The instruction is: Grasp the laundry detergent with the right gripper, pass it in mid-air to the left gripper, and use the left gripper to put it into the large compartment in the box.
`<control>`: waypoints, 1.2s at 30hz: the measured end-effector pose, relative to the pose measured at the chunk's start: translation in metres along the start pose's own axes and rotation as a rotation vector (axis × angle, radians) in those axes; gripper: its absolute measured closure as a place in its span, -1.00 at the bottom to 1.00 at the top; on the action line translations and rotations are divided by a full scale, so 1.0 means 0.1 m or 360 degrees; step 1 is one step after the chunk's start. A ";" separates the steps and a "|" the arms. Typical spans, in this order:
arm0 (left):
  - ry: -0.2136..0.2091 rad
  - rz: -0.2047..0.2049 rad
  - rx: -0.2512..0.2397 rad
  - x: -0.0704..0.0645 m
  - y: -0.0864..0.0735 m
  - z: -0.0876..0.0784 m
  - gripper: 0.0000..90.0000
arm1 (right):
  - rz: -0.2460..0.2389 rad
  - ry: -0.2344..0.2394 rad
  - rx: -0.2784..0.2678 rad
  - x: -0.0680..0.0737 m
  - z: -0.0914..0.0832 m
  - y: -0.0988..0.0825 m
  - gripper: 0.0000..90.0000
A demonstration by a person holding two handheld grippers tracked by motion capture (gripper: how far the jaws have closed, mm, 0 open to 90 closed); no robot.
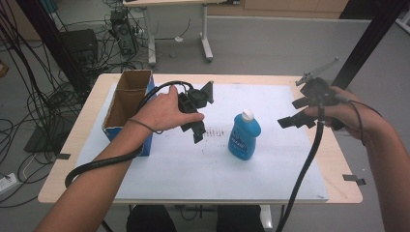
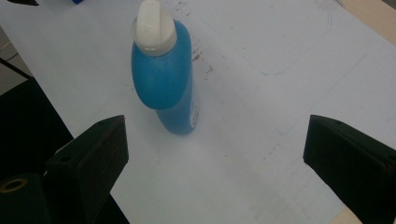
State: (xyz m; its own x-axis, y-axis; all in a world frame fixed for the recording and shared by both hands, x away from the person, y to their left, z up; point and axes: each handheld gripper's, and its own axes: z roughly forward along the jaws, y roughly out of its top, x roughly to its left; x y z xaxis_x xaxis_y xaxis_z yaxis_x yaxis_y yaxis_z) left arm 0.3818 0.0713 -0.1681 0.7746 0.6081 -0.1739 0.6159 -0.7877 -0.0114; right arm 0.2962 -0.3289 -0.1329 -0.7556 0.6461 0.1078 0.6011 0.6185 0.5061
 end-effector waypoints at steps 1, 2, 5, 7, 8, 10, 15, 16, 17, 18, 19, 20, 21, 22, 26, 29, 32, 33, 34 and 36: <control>0.0000 0.0000 0.0000 0.00 0.00 0.00 -0.86 | 0.0000 0.0000 0.0000 0.00 0.00 0.00 -0.85; -0.0001 0.0004 0.0002 0.00 0.00 0.00 -0.86 | 0.0008 0.0000 -0.0002 0.01 0.02 -0.03 -0.86; -0.0003 0.0002 -0.0001 0.00 -0.01 0.01 -0.86 | 0.0005 -0.0002 0.0005 0.02 0.03 -0.08 -0.86; -0.0006 0.0004 0.0001 0.01 -0.01 0.01 -0.86 | 0.0017 -0.0001 0.0007 0.03 0.04 -0.11 -0.86; -0.0007 0.0003 0.0005 0.01 -0.01 0.02 -0.86 | 0.0018 0.0004 0.0004 0.03 0.05 -0.13 -0.86; -0.0009 0.0005 0.0008 0.00 0.00 0.03 -0.86 | 0.0024 0.0001 0.0004 0.04 0.06 -0.16 -0.87; -0.0006 0.0007 0.0002 -0.01 0.00 0.02 -0.86 | 0.0018 -0.0002 -0.0007 0.10 0.09 -0.22 -0.88; -0.0009 0.0007 0.0005 -0.01 0.01 0.01 -0.86 | 0.0019 -0.0006 -0.0006 0.11 0.09 -0.23 -0.88; -0.0008 0.0008 0.0002 -0.02 0.00 0.01 -0.86 | 0.0018 -0.0007 -0.0003 0.12 0.10 -0.23 -0.88; -0.0008 0.0008 0.0002 -0.02 0.00 0.01 -0.86 | 0.0018 -0.0007 -0.0003 0.12 0.10 -0.23 -0.88; -0.0009 0.0006 0.0000 -0.02 0.00 0.01 -0.86 | 0.0015 -0.0009 -0.0006 0.13 0.10 -0.25 -0.88; -0.0007 0.0009 0.0001 -0.03 0.00 0.00 -0.86 | 0.0017 -0.0017 -0.0005 0.16 0.11 -0.26 -0.88; -0.0007 0.0008 -0.0002 -0.04 0.00 0.00 -0.86 | 0.0015 -0.0023 -0.0003 0.17 0.11 -0.26 -0.88; -0.0007 0.0010 0.0000 -0.04 0.00 0.00 -0.86 | 0.0009 -0.0024 -0.0005 0.18 0.12 -0.27 -0.88; -0.0009 0.0017 0.0001 -0.03 0.00 0.01 -0.86 | -0.0002 -0.0048 0.0000 0.24 0.13 -0.29 -0.88; -0.0009 0.0016 0.0001 -0.03 0.00 0.02 -0.86 | -0.0006 -0.0060 -0.0008 0.27 0.14 -0.30 -0.88; -0.0010 0.0015 0.0003 -0.03 0.00 0.02 -0.86 | -0.0009 -0.0054 -0.0028 0.31 0.15 -0.33 -0.86; -0.0010 0.0015 0.0003 -0.03 0.00 0.02 -0.86 | -0.0009 -0.0054 -0.0028 0.31 0.15 -0.33 -0.86; -0.0011 0.0015 0.0003 -0.03 0.00 0.03 -0.86 | -0.0020 -0.0053 -0.0030 0.33 0.16 -0.34 -0.86; -0.0011 0.0011 0.0004 -0.02 -0.01 0.03 -0.86 | -0.0027 -0.0064 -0.0025 0.36 0.18 -0.34 -0.86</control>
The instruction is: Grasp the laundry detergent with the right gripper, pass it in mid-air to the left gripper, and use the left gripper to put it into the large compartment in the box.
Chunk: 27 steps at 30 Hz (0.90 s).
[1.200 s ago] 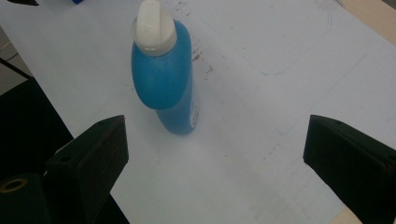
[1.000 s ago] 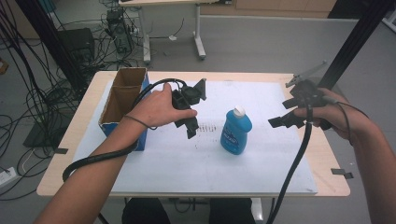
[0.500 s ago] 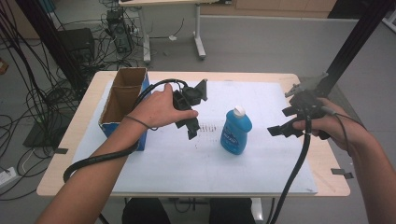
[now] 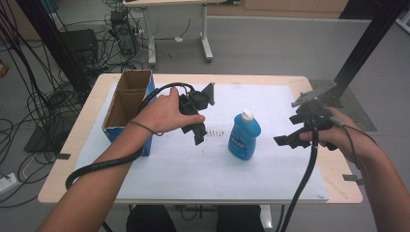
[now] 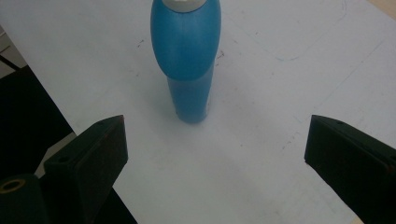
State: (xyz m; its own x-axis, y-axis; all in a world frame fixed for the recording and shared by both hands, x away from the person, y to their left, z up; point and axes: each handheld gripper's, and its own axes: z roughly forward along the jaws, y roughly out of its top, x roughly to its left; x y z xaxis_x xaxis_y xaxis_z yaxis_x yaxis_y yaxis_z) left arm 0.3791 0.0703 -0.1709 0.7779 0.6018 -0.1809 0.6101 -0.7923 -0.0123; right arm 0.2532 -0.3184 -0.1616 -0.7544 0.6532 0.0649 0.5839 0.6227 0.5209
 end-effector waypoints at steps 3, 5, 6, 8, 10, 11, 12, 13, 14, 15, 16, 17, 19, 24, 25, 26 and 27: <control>-0.0004 0.0004 0.0005 0.00 -0.01 0.01 -0.86 | -0.0010 0.0000 -0.0003 0.03 0.03 -0.02 -0.87; -0.0003 0.0004 0.0006 0.01 -0.01 0.02 -0.86 | -0.0009 0.0000 -0.0006 0.04 0.03 -0.03 -0.87; -0.0005 0.0000 0.0008 0.01 -0.02 0.03 -0.86 | -0.0013 -0.0005 -0.0006 0.05 0.05 -0.05 -0.86; -0.0004 -0.0002 0.0007 0.01 -0.02 0.03 -0.86 | -0.0013 -0.0013 -0.0009 0.07 0.06 -0.07 -0.86; -0.0004 -0.0003 0.0007 0.01 -0.02 0.03 -0.86 | -0.0009 -0.0021 -0.0020 0.08 0.06 -0.10 -0.86; -0.0003 -0.0003 0.0008 0.01 -0.02 0.03 -0.86 | -0.0005 -0.0025 -0.0025 0.09 0.07 -0.12 -0.86; -0.0003 -0.0003 0.0008 0.01 -0.02 0.03 -0.86 | -0.0005 -0.0025 -0.0025 0.09 0.07 -0.12 -0.86; -0.0003 -0.0003 0.0010 0.01 -0.02 0.03 -0.86 | -0.0001 -0.0033 -0.0029 0.10 0.07 -0.13 -0.86; -0.0001 -0.0001 0.0008 0.01 -0.02 0.03 -0.86 | -0.0006 -0.0041 -0.0037 0.11 0.08 -0.16 -0.86; -0.0003 -0.0001 0.0006 0.01 -0.02 0.03 -0.86 | -0.0003 -0.0044 -0.0046 0.11 0.09 -0.17 -0.85; -0.0003 0.0000 0.0005 0.01 -0.02 0.02 -0.86 | -0.0004 -0.0040 -0.0055 0.11 0.09 -0.19 -0.85; -0.0003 -0.0001 0.0006 0.00 -0.02 0.02 -0.86 | -0.0005 -0.0037 -0.0063 0.11 0.10 -0.21 -0.85; -0.0003 -0.0002 0.0008 0.00 -0.02 0.02 -0.86 | -0.0003 -0.0041 -0.0074 0.12 0.10 -0.23 -0.85; 0.0001 -0.0005 0.0012 0.00 -0.02 0.02 -0.86 | 0.0003 -0.0041 -0.0098 0.12 0.11 -0.31 -0.85; 0.0000 -0.0006 0.0013 0.00 -0.03 0.02 -0.86 | 0.0009 -0.0041 -0.0109 0.12 0.12 -0.34 -0.85; 0.0000 -0.0007 0.0015 0.00 -0.02 0.03 -0.86 | 0.0008 -0.0037 -0.0112 0.12 0.12 -0.35 -0.85; 0.0000 -0.0007 0.0015 0.00 -0.02 0.03 -0.86 | 0.0008 -0.0037 -0.0112 0.12 0.12 -0.35 -0.85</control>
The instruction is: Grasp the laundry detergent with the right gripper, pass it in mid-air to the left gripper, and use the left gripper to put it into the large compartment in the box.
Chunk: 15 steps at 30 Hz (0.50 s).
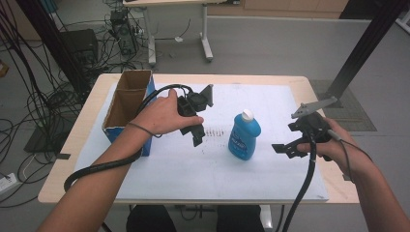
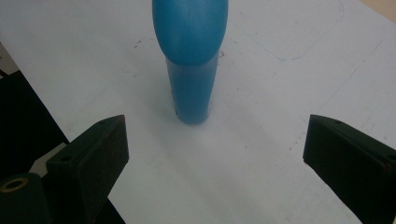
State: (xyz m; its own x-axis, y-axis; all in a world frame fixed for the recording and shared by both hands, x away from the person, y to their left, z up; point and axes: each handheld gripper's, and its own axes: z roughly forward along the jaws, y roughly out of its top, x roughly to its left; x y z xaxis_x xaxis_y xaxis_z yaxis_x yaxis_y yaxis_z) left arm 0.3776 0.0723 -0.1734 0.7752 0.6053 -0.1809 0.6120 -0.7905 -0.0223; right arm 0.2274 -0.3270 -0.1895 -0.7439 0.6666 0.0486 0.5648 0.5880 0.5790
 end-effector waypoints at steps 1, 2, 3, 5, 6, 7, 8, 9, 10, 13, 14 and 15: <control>0.0003 0.0000 0.0001 0.00 0.00 0.00 -0.86 | 0.0005 0.0000 -0.0004 0.00 0.01 -0.02 -0.85; 0.0003 0.0000 0.0001 0.00 0.00 0.00 -0.86 | 0.0005 0.0000 -0.0004 0.00 0.01 -0.02 -0.85; 0.0001 0.0003 0.0001 0.00 0.00 0.00 -0.86 | 0.0006 0.0003 -0.0004 0.00 0.02 -0.03 -0.85; 0.0002 0.0000 -0.0006 -0.01 0.00 0.00 -0.86 | 0.0007 0.0009 -0.0015 0.01 0.05 -0.07 -0.85; 0.0002 0.0000 -0.0006 -0.01 0.00 0.00 -0.86 | 0.0007 0.0009 -0.0015 0.01 0.05 -0.07 -0.85; -0.0001 0.0004 -0.0002 -0.01 0.00 0.00 -0.86 | 0.0008 0.0014 -0.0019 0.02 0.07 -0.09 -0.85; 0.0000 0.0001 -0.0004 -0.01 0.00 0.00 -0.86 | 0.0011 0.0013 -0.0021 0.02 0.08 -0.09 -0.85; 0.0000 0.0001 -0.0004 -0.01 0.00 0.00 -0.86 | 0.0011 0.0013 -0.0021 0.02 0.08 -0.09 -0.85; -0.0002 0.0004 -0.0004 -0.01 0.00 0.01 -0.86 | 0.0012 0.0018 -0.0029 0.02 0.09 -0.12 -0.85; -0.0003 0.0002 -0.0003 -0.02 0.00 0.03 -0.86 | 0.0015 0.0028 -0.0037 0.02 0.12 -0.14 -0.85; -0.0006 0.0004 -0.0003 -0.01 0.00 0.03 -0.86 | 0.0017 0.0028 -0.0044 0.02 0.13 -0.15 -0.85; -0.0006 0.0004 -0.0003 -0.01 0.00 0.03 -0.86 | 0.0017 0.0028 -0.0044 0.02 0.13 -0.15 -0.85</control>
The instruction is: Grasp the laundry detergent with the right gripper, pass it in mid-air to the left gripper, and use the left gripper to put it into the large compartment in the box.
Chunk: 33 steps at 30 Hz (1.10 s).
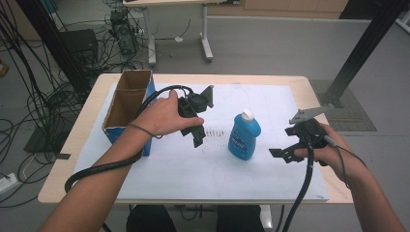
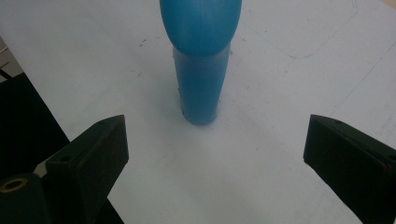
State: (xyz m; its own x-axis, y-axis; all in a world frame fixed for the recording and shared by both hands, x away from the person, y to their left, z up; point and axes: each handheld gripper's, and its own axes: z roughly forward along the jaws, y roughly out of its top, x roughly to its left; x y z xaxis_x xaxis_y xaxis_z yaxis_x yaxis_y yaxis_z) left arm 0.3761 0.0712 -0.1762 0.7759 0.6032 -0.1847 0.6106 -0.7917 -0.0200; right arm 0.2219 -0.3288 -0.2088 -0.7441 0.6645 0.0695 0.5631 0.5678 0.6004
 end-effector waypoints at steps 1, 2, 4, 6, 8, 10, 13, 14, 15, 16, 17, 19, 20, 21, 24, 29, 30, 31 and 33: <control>0.0006 -0.0001 0.0002 -0.01 0.00 0.01 -0.86 | -0.0004 0.0010 -0.0003 0.00 0.02 -0.01 -0.85; 0.0006 -0.0001 0.0002 -0.01 0.00 0.01 -0.85 | -0.0004 0.0010 -0.0003 0.00 0.02 -0.01 -0.85; -0.0005 -0.0001 0.0007 0.00 0.00 0.02 -0.85 | -0.0018 -0.0002 0.0004 0.02 0.04 -0.01 -0.85; -0.0003 0.0001 0.0008 0.00 0.01 0.02 -0.86 | -0.0019 0.0002 0.0003 0.02 0.06 -0.02 -0.85; 0.0001 -0.0004 0.0004 0.00 0.00 0.02 -0.85 | -0.0022 0.0008 0.0001 0.03 0.08 -0.02 -0.86; -0.0003 -0.0002 0.0005 0.01 0.00 0.02 -0.85 | -0.0021 0.0010 0.0004 0.03 0.10 -0.03 -0.86; -0.0002 -0.0001 0.0004 0.01 -0.01 0.02 -0.85 | -0.0020 0.0006 0.0004 0.04 0.12 -0.04 -0.86; -0.0005 -0.0003 0.0004 0.02 -0.02 0.03 -0.85 | -0.0017 0.0014 0.0001 0.03 0.13 -0.05 -0.86; -0.0008 -0.0006 0.0004 0.03 -0.02 0.03 -0.85 | -0.0013 0.0014 0.0002 0.04 0.14 -0.05 -0.85; -0.0008 -0.0006 0.0004 0.03 -0.02 0.03 -0.85 | -0.0013 0.0014 0.0002 0.04 0.15 -0.06 -0.86; -0.0008 -0.0005 0.0008 0.03 -0.02 0.05 -0.85 | -0.0014 0.0020 0.0001 0.03 0.16 -0.06 -0.85; -0.0012 -0.0007 0.0009 0.03 -0.02 0.06 -0.85 | -0.0012 0.0021 -0.0003 0.04 0.17 -0.07 -0.86; -0.0012 -0.0006 0.0011 0.03 -0.02 0.06 -0.85 | -0.0011 0.0023 -0.0007 0.04 0.18 -0.07 -0.85; -0.0009 -0.0005 0.0013 0.03 -0.01 0.07 -0.85 | -0.0009 0.0025 -0.0010 0.04 0.18 -0.08 -0.85; -0.0014 -0.0009 0.0009 0.03 -0.02 0.08 -0.85 | -0.0010 0.0028 -0.0017 0.04 0.20 -0.08 -0.85; -0.0016 -0.0008 0.0006 0.04 -0.01 0.08 -0.85 | -0.0007 0.0026 -0.0030 0.04 0.22 -0.09 -0.85; -0.0017 -0.0006 0.0009 0.04 -0.01 0.08 -0.85 | -0.0009 0.0028 -0.0031 0.04 0.22 -0.09 -0.85; -0.0017 -0.0006 0.0009 0.04 -0.01 0.08 -0.85 | -0.0009 0.0028 -0.0031 0.04 0.22 -0.09 -0.85; -0.0015 -0.0003 0.0015 0.04 -0.01 0.08 -0.85 | -0.0008 0.0027 -0.0031 0.04 0.24 -0.10 -0.85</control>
State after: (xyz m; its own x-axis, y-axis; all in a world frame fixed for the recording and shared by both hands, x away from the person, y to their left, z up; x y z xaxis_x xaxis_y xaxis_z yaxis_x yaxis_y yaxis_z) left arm 0.3775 0.0731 -0.1850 0.7730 0.6040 -0.1942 0.6108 -0.7912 -0.0294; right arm 0.2220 -0.3200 -0.2337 -0.7527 0.6535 0.0797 0.5526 0.5613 0.6161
